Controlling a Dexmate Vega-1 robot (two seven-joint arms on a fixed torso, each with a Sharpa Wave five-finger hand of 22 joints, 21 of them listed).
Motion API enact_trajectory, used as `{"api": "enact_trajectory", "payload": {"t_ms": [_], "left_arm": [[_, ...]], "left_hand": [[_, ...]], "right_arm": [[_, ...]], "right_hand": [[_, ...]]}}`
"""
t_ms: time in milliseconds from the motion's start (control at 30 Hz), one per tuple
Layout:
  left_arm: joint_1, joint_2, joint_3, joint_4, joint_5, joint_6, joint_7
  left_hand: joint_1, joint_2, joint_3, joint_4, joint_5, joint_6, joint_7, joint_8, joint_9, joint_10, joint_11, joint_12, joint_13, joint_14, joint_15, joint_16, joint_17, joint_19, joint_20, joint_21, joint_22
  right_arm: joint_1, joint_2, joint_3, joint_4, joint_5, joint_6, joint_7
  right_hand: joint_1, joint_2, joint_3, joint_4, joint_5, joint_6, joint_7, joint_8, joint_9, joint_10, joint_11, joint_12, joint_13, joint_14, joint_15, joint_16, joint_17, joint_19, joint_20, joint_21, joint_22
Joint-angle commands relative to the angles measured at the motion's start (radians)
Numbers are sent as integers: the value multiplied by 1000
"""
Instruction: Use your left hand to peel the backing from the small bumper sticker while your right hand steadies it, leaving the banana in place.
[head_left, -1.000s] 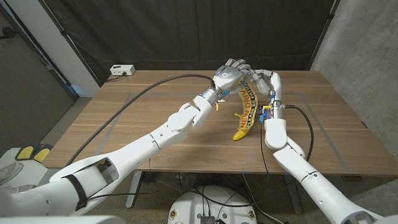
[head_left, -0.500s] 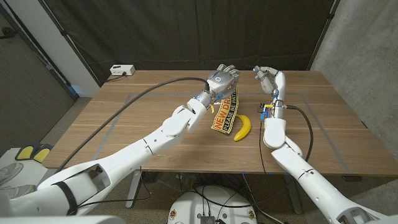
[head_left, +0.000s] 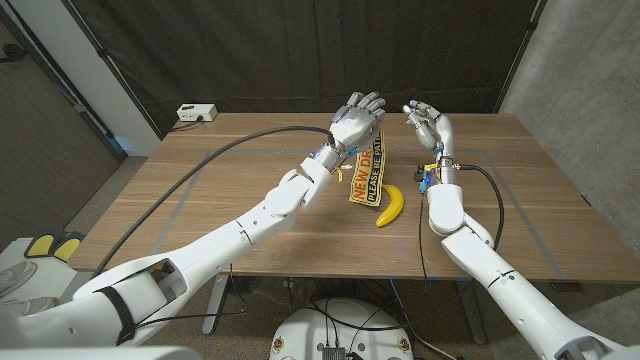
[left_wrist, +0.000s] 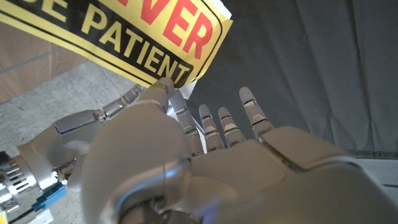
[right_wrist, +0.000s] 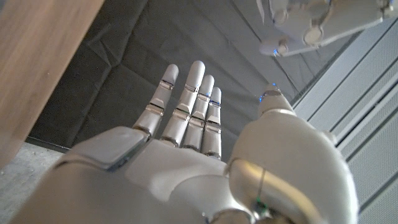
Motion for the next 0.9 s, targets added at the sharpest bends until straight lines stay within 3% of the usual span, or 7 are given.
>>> {"api": "enact_trajectory", "payload": {"t_ms": [33,100,267,433,600,700,900], "left_arm": [[-34,-91,18,161,46,13,267],[-40,-102,21,180,43,10,285],[-53,-104,27,181,43,6,251],[-63,-93,33,168,36,-14,202],[-77,-81,38,165,20,-54,170],[-84,-74,43,158,21,-65,146],[-98,-65,47,150,15,-86,97]], "left_hand": [[-16,-5,-13,12,16,53,-81,37,-25,-52,19,-28,-6,-43,28,-14,-1,-60,8,-29,-10],[-20,-10,-23,18,21,58,-102,28,-39,-84,26,-44,-9,-82,46,-26,-1,-97,9,-49,-17],[-23,-10,-30,23,26,56,-109,25,-41,-103,31,-53,-11,-115,54,-33,1,-121,9,-64,-20],[-24,-6,-33,27,30,66,-100,26,-45,-80,27,-44,-12,-110,49,-26,2,-129,9,-70,-20],[-23,-4,-35,29,33,64,-97,29,-41,-62,20,-38,-12,-98,44,-18,1,-119,8,-67,-18],[-22,-3,-36,30,34,69,-94,30,-41,-55,18,-36,-12,-95,43,-16,1,-110,7,-63,-17],[-21,-3,-37,30,35,69,-93,29,-43,-51,20,-35,-13,-93,40,-14,0,-98,7,-59,-16]], "right_arm": [[-20,-9,23,-91,36,-163,112],[-19,-9,23,-99,33,-186,125],[-10,5,24,-91,23,-190,136],[-1,19,21,-62,1,-146,122],[7,27,22,-41,7,-112,130],[10,30,22,-36,14,-103,138],[23,33,24,-20,47,-83,173]], "right_hand": [[-14,-2,-7,-1,7,-6,1,5,-5,-24,9,-21,-9,-6,3,-23,-25,-15,6,-1,-3],[-19,-4,-9,0,7,1,0,9,-7,-24,10,-24,-12,-12,5,-28,-28,-25,10,-4,-5],[-33,-15,-18,2,10,21,6,19,-11,-10,10,-26,-18,-17,6,-32,-29,-42,15,-9,-10],[8,-5,-12,-28,30,104,-3,45,-22,100,-7,9,-24,27,-20,20,9,-30,8,-1,-23],[38,7,-6,-44,38,139,-12,51,-26,133,-19,23,-21,38,-28,49,37,-18,-1,7,-28],[42,11,-3,-47,40,157,-12,55,-28,150,-21,29,-23,48,-36,50,34,-17,-4,10,-30],[-2,3,-25,-26,37,168,-11,52,-32,155,-16,29,-26,50,-28,47,33,-19,-5,12,-34]]}}
